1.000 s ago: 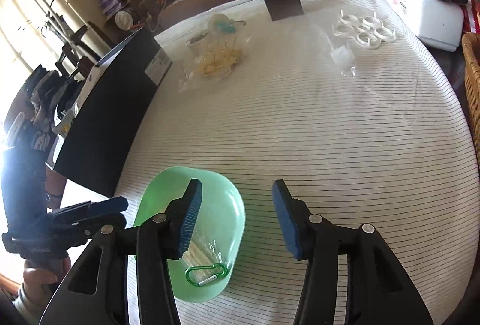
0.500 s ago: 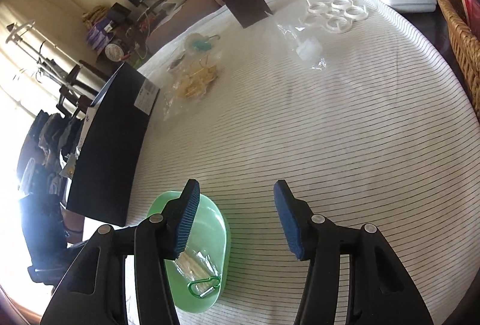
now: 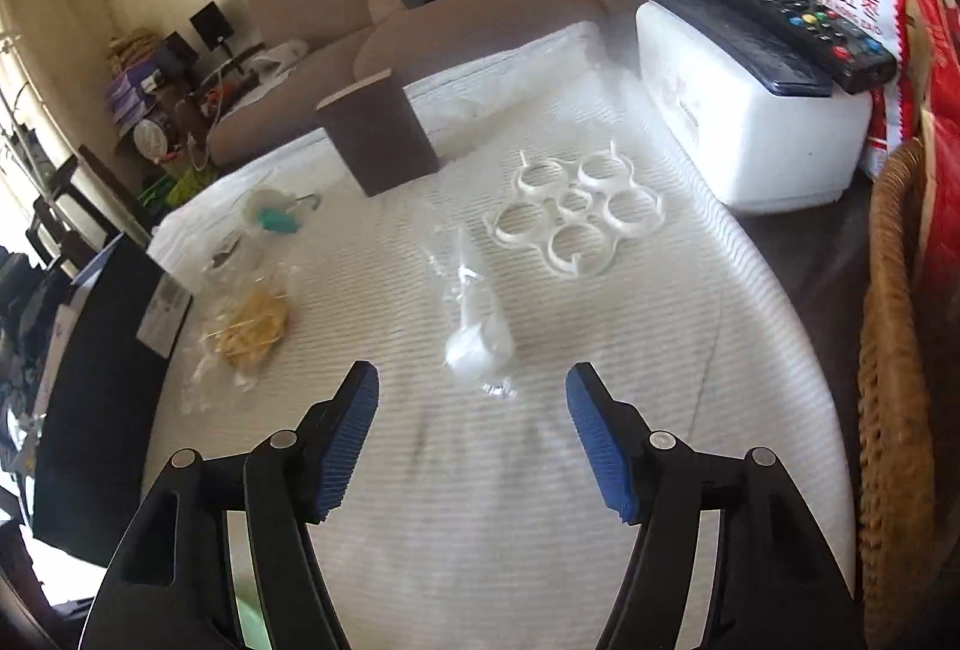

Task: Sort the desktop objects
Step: 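Grasp the bagged white plastic stick on the table with the right gripper, then lower the bagged white stick onto the green plate and open the right gripper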

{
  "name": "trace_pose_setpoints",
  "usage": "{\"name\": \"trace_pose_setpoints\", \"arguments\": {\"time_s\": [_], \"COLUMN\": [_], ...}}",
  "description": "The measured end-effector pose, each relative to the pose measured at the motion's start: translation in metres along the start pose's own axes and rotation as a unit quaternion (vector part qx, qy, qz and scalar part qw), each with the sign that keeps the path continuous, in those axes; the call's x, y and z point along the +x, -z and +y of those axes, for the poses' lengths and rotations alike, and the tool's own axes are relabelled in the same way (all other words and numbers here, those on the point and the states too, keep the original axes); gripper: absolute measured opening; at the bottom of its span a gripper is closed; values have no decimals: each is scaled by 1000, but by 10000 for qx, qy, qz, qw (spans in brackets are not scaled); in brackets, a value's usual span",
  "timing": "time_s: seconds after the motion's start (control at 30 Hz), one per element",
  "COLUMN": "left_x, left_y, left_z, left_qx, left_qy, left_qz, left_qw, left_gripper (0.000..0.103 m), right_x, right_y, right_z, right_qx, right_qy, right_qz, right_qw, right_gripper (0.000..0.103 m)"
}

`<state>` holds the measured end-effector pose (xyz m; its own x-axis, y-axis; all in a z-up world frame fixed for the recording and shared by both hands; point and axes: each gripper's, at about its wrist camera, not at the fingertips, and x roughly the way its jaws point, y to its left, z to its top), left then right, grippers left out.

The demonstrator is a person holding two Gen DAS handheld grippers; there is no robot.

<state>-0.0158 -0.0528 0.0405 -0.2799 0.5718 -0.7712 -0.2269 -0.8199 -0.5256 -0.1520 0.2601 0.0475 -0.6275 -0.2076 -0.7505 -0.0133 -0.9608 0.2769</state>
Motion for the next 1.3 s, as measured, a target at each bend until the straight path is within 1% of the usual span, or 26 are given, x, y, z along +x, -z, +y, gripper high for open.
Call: {"name": "trace_pose_setpoints", "arguments": {"time_s": [0.1,0.17,0.2,0.23,0.27,0.3,0.37,0.43,0.53,0.6,0.67,0.73,0.77,0.83,0.87,0.93,1.0,1.07,1.1,1.13,1.17,1.23,1.27,1.3], "left_x": [-1,-2,-2,-3,-3,-2,-1,-1,-3,-5,-7,-10,-11,-15,-17,-19,-19,-19,-18,-18,-17,-15,-14,-12], "left_y": [-3,-5,-6,-6,-7,-7,-7,-8,-9,-10,-10,-10,-10,-10,-11,-12,-12,-12,-12,-12,-14,-14,-14,-14], "left_z": [1,2,4,5,7,9,11,13,14,14,14,15,15,15,14,14,15,18,19,20,20,20,20,19], "left_qx": [-18,-38,-65,-102,-140,-176,-243,-294,-338,-341,-359,-427,-464,-489,-473,-447,-464,-500,-520,-535,-546,-558,-562,-561], "left_qy": [47,45,51,65,86,106,125,153,193,220,224,307,372,459,444,389,352,315,308,309,308,298,299,305], "left_qz": [-5,-21,-24,-19,-7,5,31,41,23,-12,-51,-80,-97,-167,-207,-270,-290,-285,-280,-271,-259,-224,-201,-174], "left_qw": [10000,10000,10000,9999,9999,9998,9996,9994,9992,9992,9991,9986,9982,9976,9977,9979,9979,9978,9978,9977,9977,9977,9978,9978], "left_gripper": [62,62,62,62,62,62,62,62,62,62,62,62,62,63,63,63,63,63,63,63,63,63,63,63], "right_x": [28,43,50,57,59,60,55,41,4,-25,-49,-70,-75,-79,-77,-72,-65,-63,-66,-70,-74,-88,-95,-101], "right_y": [-11,-12,-11,-8,-4,-1,4,10,23,37,53,72,82,102,113,136,157,169,172,173,170,158,151,144], "right_z": [0,3,6,12,20,26,32,34,36,41,53,71,80,101,111,130,145,154,155,154,152,141,134,126], "right_qx": [-208,-380,-528,-771,-1156,-1407,-1592,-1612,-1374,-1309,-1364,-1555,-1707,-2014,-2221,-2630,-3036,-3325,-3367,-3341,-3260,-2887,-2650,-2360], "right_qy": [209,236,284,417,683,752,665,503,-166,-605,-956,-1290,-1388,-1451,-1443,-1338,-1128,-903,-858,-849,-854,-903,-1007,-1149], "right_qz": [215,375,470,558,539,562,578,515,427,365,401,490,584,786,926,1155,1405,1483,1438,1372,1296,1021,872,713], "right_qw": [9993,9983,9971,9946,9895,9856,9833,9843,9895,9889,9852,9782,9738,9655,9598,9485,9356,9270,9266,9286,9325,9477,9550,9623], "right_gripper": [68,67,59,43,37,30,28,28,28,28,28,28,28,29,29,30,31,40,51,58,59,61,63,67]}}
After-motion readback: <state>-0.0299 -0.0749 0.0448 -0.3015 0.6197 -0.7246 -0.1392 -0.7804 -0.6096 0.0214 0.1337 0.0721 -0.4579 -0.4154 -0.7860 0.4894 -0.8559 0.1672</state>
